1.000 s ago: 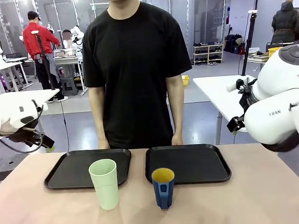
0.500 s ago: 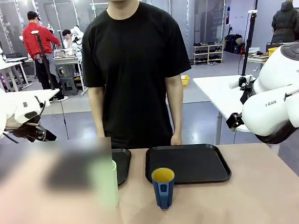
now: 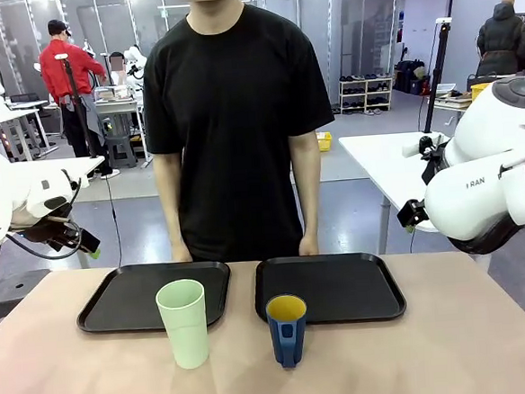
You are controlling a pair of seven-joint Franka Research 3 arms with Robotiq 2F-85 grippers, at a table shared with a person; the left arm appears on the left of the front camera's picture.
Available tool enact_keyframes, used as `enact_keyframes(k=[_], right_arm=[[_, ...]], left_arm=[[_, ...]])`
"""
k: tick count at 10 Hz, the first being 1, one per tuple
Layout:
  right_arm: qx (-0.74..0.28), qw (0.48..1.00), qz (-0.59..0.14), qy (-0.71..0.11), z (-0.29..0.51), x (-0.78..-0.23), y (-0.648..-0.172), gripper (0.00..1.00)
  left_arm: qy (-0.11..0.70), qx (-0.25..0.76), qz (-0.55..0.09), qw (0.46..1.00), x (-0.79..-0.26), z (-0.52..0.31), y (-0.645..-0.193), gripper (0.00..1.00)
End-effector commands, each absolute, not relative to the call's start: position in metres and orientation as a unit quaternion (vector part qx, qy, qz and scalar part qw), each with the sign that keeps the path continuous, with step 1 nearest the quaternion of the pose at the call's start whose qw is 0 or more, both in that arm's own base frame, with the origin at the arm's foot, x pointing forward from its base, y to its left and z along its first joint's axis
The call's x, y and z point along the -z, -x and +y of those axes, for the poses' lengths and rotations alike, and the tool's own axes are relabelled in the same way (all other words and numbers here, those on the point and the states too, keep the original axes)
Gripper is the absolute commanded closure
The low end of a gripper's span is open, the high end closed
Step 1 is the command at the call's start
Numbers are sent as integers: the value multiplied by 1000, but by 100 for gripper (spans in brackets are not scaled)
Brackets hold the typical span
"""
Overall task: Sort and store the cups by type.
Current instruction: Pick up the Reusable plastic cup.
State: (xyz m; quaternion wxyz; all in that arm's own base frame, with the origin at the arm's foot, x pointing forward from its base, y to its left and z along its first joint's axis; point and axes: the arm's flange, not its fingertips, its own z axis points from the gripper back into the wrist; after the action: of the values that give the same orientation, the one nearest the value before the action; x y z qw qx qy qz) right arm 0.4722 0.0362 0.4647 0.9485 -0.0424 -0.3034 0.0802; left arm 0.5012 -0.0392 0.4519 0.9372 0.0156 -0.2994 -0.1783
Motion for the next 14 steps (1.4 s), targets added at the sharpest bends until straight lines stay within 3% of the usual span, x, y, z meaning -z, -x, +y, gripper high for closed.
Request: enact_keyframes(k=[1,14], right_arm=[[-83,948,-303,46,36,-464,-474,0],[-83,948,-303,46,36,-464,-474,0]], left_arm=[[-12,176,-299,938,-451,-37,-502,0],[-12,176,-299,938,-451,-37,-502,0]])
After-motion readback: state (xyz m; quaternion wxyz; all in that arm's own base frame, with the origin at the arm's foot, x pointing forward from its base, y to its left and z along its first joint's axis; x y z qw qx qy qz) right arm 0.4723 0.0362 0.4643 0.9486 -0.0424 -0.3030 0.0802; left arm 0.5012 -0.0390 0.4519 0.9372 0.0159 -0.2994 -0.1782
